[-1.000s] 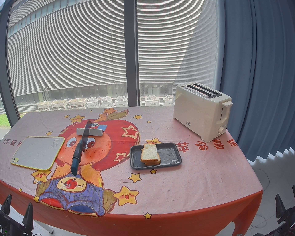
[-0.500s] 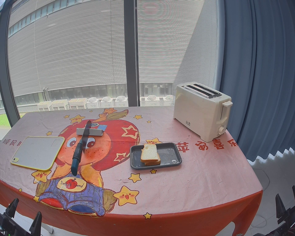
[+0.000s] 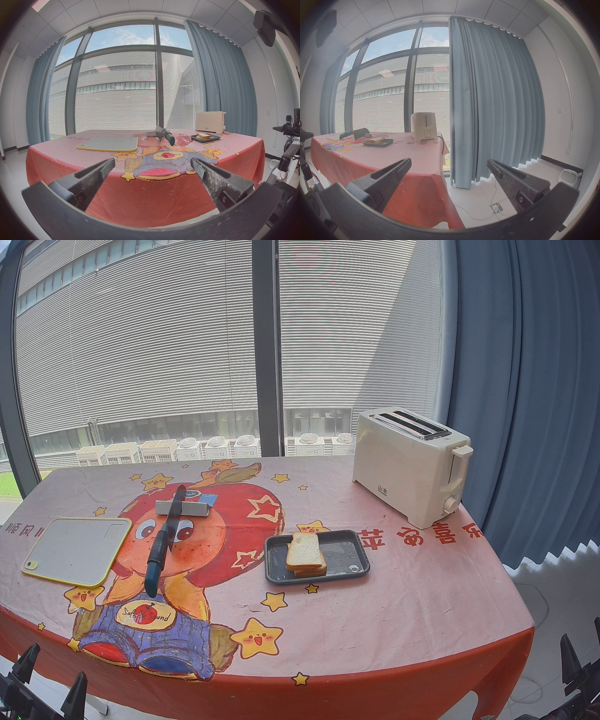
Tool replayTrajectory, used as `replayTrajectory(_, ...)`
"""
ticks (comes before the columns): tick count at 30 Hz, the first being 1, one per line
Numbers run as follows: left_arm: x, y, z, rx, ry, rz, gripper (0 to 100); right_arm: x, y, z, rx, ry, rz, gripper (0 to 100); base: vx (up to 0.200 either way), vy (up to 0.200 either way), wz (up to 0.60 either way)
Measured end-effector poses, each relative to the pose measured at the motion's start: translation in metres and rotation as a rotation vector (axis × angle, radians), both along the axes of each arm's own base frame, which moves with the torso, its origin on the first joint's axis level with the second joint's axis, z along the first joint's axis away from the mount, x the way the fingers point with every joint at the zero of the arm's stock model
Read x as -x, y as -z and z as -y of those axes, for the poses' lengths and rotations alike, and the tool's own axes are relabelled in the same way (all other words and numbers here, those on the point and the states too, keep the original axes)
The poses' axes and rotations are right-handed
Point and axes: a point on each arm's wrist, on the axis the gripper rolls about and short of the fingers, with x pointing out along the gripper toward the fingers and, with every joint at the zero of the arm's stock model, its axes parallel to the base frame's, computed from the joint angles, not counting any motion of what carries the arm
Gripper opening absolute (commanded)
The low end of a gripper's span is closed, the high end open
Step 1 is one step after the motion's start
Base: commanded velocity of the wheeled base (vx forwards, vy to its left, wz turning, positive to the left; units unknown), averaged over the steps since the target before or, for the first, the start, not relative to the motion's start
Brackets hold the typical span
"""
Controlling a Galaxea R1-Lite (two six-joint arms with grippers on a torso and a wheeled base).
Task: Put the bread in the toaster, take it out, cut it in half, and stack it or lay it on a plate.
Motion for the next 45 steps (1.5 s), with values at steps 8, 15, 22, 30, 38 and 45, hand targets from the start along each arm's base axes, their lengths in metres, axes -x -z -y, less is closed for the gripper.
replayTrajectory(8,0.0001,0.0,0.0002,-0.003,0.003,0.001,100,0.0,0.0001,0.0,0.0,-0.001,0.0,100,0.0,0.0,0.0)
replayTrajectory(15,0.0001,-0.0001,0.0005,-0.025,0.028,0.004,100,0.0,0.0001,0.0,0.0,0.0,0.0,100,0.0,0.0,0.0)
replayTrajectory(22,0.0001,0.0,0.0011,-0.031,0.049,0.003,100,0.0,0.0001,0.0,0.0,0.0,0.0,100,0.0,0.0,0.0)
replayTrajectory(30,0.0008,0.0,0.0002,0.005,-0.043,0.011,100,0.0,0.0001,0.0,0.0,-0.001,0.0,100,0.0,0.0,0.0)
replayTrajectory(38,0.0039,0.0006,0.0011,0.003,-0.088,0.051,100,0.0,0.0001,0.0,0.0,-0.002,0.0,100,0.0,0.0,0.0)
replayTrajectory(45,0.0045,0.001,0.0012,0.003,-0.091,0.056,100,0.0,0.0001,0.0,0.0,-0.002,0.0,100,0.0,0.0,0.0)
